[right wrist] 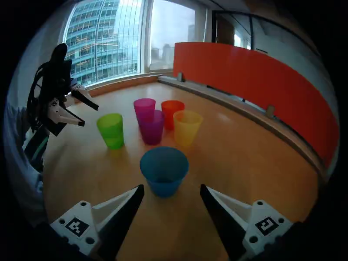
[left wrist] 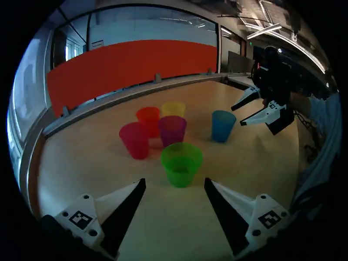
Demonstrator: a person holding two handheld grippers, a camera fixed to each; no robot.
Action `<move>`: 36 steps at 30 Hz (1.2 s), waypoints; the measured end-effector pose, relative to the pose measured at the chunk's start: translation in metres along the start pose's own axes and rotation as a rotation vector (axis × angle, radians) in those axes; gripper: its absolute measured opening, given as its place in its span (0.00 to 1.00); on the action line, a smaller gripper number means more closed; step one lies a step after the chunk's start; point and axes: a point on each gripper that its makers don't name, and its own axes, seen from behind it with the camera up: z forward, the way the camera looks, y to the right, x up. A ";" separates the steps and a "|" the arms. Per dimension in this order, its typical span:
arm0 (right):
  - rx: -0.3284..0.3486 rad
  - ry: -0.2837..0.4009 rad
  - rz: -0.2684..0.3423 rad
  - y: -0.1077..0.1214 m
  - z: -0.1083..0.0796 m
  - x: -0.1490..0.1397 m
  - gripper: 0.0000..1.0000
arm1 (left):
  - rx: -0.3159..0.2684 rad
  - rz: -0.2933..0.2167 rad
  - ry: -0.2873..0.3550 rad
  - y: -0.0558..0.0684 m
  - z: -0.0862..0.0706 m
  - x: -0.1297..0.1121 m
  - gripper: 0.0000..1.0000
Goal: Pour water
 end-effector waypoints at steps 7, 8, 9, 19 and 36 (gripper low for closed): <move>-0.029 0.024 0.004 0.002 -0.015 -0.001 1.00 | 0.038 0.000 0.019 -0.003 -0.008 0.002 1.00; -0.034 0.029 0.005 0.002 -0.017 -0.001 1.00 | 0.044 0.000 0.023 -0.003 -0.009 0.002 1.00; -0.041 0.036 0.006 0.003 -0.019 0.000 1.00 | 0.053 -0.001 0.029 -0.004 -0.010 0.003 1.00; -0.149 0.136 0.054 0.019 -0.041 0.017 1.00 | 0.159 -0.024 0.122 -0.020 -0.027 0.016 1.00; -0.419 0.339 0.105 0.062 -0.081 0.053 1.00 | 0.337 -0.084 0.351 -0.050 -0.064 0.056 1.00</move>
